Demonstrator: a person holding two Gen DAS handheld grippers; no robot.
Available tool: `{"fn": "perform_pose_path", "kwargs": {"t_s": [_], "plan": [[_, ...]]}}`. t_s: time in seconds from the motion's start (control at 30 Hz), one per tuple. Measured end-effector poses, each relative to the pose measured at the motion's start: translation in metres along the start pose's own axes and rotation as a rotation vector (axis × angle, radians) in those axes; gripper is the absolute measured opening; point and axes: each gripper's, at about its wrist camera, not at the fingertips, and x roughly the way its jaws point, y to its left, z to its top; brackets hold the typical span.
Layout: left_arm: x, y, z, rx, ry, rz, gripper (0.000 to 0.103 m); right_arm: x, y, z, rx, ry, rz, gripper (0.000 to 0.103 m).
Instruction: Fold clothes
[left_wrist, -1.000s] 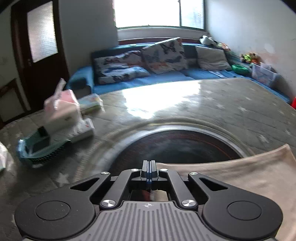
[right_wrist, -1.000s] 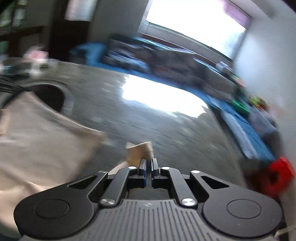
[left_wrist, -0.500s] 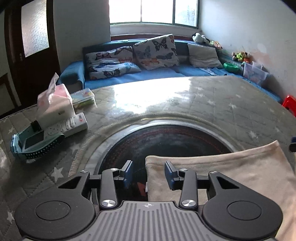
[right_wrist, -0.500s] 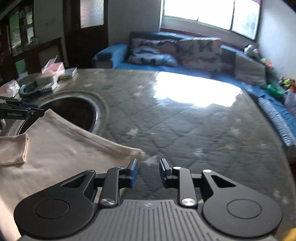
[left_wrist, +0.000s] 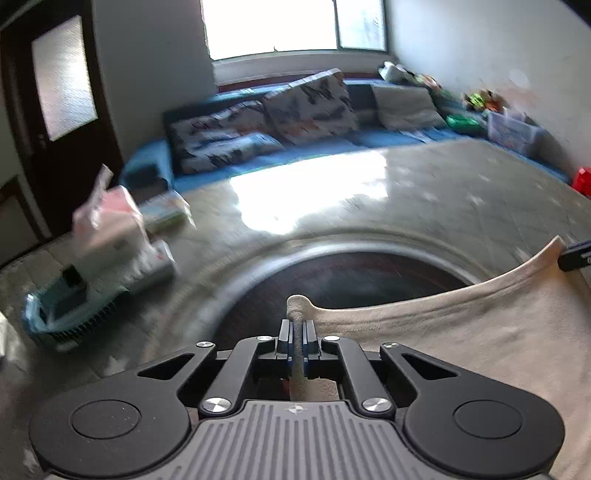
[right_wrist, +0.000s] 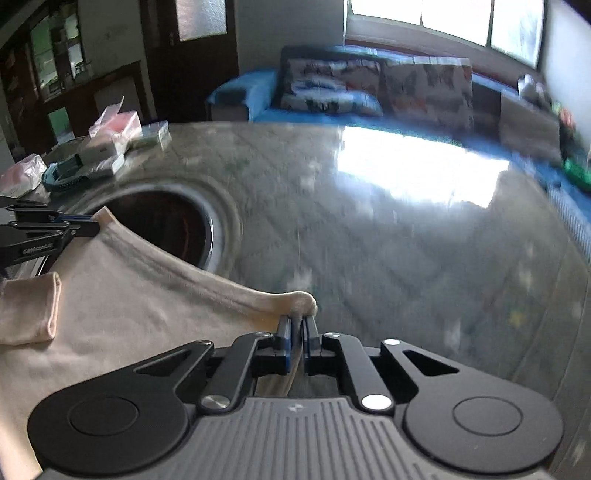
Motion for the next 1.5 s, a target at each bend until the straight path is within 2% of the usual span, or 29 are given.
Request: {"fn": "perform_pose_path", "kwargs": {"t_s": [0.13, 0.2, 0.33, 0.43, 0.63, 0.7, 0.77, 0.8, 0.93, 1.1, 1.23, 1.3, 1.43, 1.5], "plan": [[0.005, 0.019, 0.013, -0.052, -0.024, 0.064, 0.005, 0.011, 0.010, 0.034, -0.060, -0.063, -0.023, 0.005], [0.013, 0.028, 0.015, -0.083, -0.006, 0.089, 0.005, 0.021, 0.015, 0.050, -0.087, -0.085, -0.032, 0.005], [0.031, 0.043, 0.013, -0.131, 0.047, 0.127, 0.006, 0.054, 0.021, 0.068, -0.106, -0.065, -0.033, 0.008], [0.034, 0.045, 0.008, -0.143, 0.061, 0.127, 0.009, 0.060, 0.023, 0.068, -0.119, -0.052, -0.024, 0.010], [0.013, 0.037, 0.009, -0.144, 0.043, 0.119, 0.014, 0.022, 0.028, 0.039, -0.169, -0.032, 0.039, 0.011], [0.000, 0.028, 0.008, -0.138, 0.033, 0.093, 0.017, 0.005, 0.034, 0.024, -0.191, -0.030, 0.070, 0.011], [-0.014, 0.015, 0.007, -0.120, 0.025, 0.058, 0.027, -0.010, 0.041, 0.006, -0.216, -0.022, 0.099, 0.011], [-0.021, 0.007, 0.004, -0.104, 0.024, 0.036, 0.028, -0.016, 0.045, -0.003, -0.229, -0.018, 0.114, 0.011], [-0.051, -0.036, -0.014, -0.016, 0.019, -0.086, 0.028, -0.031, 0.062, -0.033, -0.305, -0.002, 0.139, 0.011], [-0.077, -0.076, -0.042, 0.045, 0.036, -0.198, 0.028, -0.029, 0.059, -0.053, -0.280, 0.041, 0.124, 0.012], [-0.090, -0.091, -0.056, 0.071, 0.037, -0.223, 0.028, -0.048, 0.059, -0.057, -0.256, 0.015, 0.136, 0.014], [-0.093, -0.095, -0.060, 0.079, 0.037, -0.231, 0.028, -0.058, 0.066, -0.064, -0.278, 0.013, 0.170, 0.015], [-0.097, -0.103, -0.068, 0.113, 0.041, -0.239, 0.028, -0.073, 0.083, -0.084, -0.327, 0.032, 0.223, 0.015], [-0.098, -0.107, -0.072, 0.133, 0.044, -0.229, 0.031, -0.074, 0.088, -0.097, -0.354, 0.057, 0.205, 0.016]]}}
